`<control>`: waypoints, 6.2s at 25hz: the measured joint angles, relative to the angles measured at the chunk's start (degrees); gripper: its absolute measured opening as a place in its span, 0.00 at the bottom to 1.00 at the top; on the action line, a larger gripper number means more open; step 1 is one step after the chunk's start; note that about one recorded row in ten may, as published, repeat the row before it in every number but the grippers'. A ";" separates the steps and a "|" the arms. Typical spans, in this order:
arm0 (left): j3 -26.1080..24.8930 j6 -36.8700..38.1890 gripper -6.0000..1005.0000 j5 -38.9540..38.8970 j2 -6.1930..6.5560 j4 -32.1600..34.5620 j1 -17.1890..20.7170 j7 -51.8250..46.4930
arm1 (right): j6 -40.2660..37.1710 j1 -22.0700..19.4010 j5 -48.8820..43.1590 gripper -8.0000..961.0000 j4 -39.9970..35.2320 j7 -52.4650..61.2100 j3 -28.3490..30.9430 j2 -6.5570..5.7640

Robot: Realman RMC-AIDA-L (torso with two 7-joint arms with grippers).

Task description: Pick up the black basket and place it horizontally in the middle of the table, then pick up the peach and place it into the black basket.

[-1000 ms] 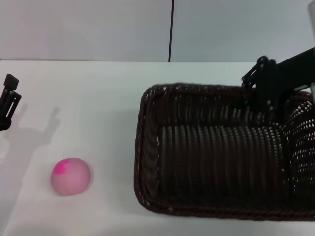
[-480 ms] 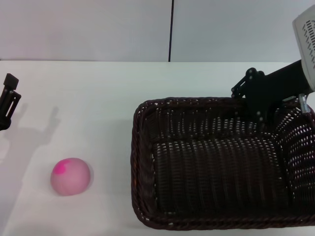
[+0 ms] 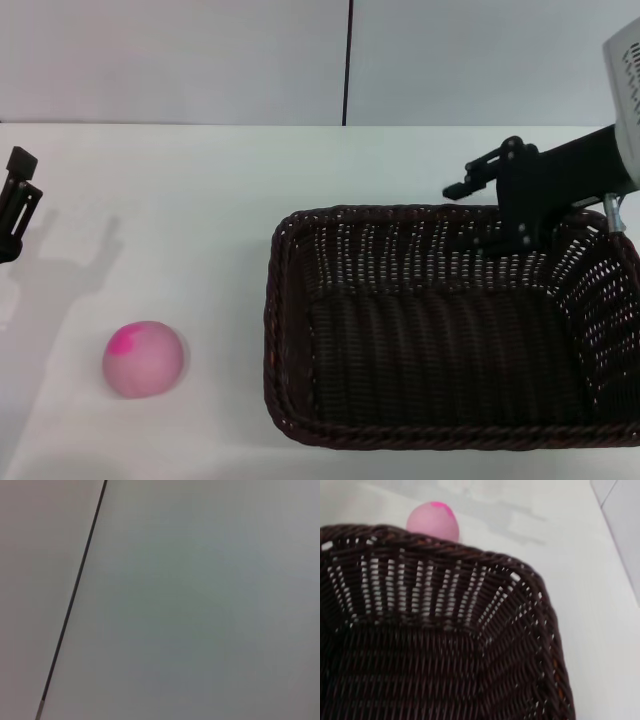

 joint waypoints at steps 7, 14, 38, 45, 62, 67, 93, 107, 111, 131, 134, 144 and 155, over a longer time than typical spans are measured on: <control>1.67 0.29 0.76 0.08 0.55 0.23 0.01 -1.34 | -8.30 -5.07 9.06 0.66 -6.05 0.55 5.52 0.67; 4.16 5.84 0.76 2.83 2.87 8.33 -2.13 -11.25 | -13.26 -12.77 22.93 0.66 -12.19 3.90 11.67 2.11; 25.56 11.94 0.75 7.71 4.37 29.00 -6.77 -18.90 | -14.68 -27.38 63.49 0.66 25.97 -7.75 19.38 2.12; 31.78 11.28 0.75 7.36 2.82 31.63 -7.92 -20.26 | -14.78 -27.64 63.33 0.66 27.27 -7.80 19.43 2.12; 35.00 5.48 0.74 7.58 0.86 33.98 -9.49 -16.44 | -15.27 -27.22 63.10 0.66 29.84 -8.62 19.27 2.18; 36.45 4.80 0.74 7.58 0.84 34.02 -9.75 -16.59 | -15.09 -27.24 63.07 0.66 30.21 -9.22 19.21 2.20; 37.72 19.07 0.33 -8.00 0.71 32.75 -12.57 -16.43 | -16.25 -26.63 63.57 0.66 31.44 -9.27 19.43 2.28; 45.85 11.97 0.24 -7.92 0.13 14.52 -19.75 -6.55 | -17.18 -25.82 64.80 0.66 33.07 -10.60 19.86 2.30; 45.85 6.57 0.22 -7.88 0.15 8.18 -19.63 -5.79 | -17.22 -25.60 64.83 0.66 33.07 -10.70 19.87 2.30; 40.63 3.32 0.82 -3.48 0.58 6.86 -18.07 -4.56 | -16.78 -25.50 64.89 0.66 34.74 -14.25 24.20 2.19; 32.74 3.68 0.82 -3.49 0.67 8.77 -15.35 -4.12 | -16.77 -25.78 64.90 0.66 36.58 -15.92 26.39 2.18; 8.54 3.62 0.81 -3.60 0.53 10.94 -7.33 0.71 | -17.04 -26.45 64.94 0.66 51.96 -28.88 44.81 2.23; 3.81 3.70 0.81 -3.59 0.42 9.98 -5.05 2.59 | -13.33 -21.80 64.94 0.66 56.62 -36.72 46.98 2.28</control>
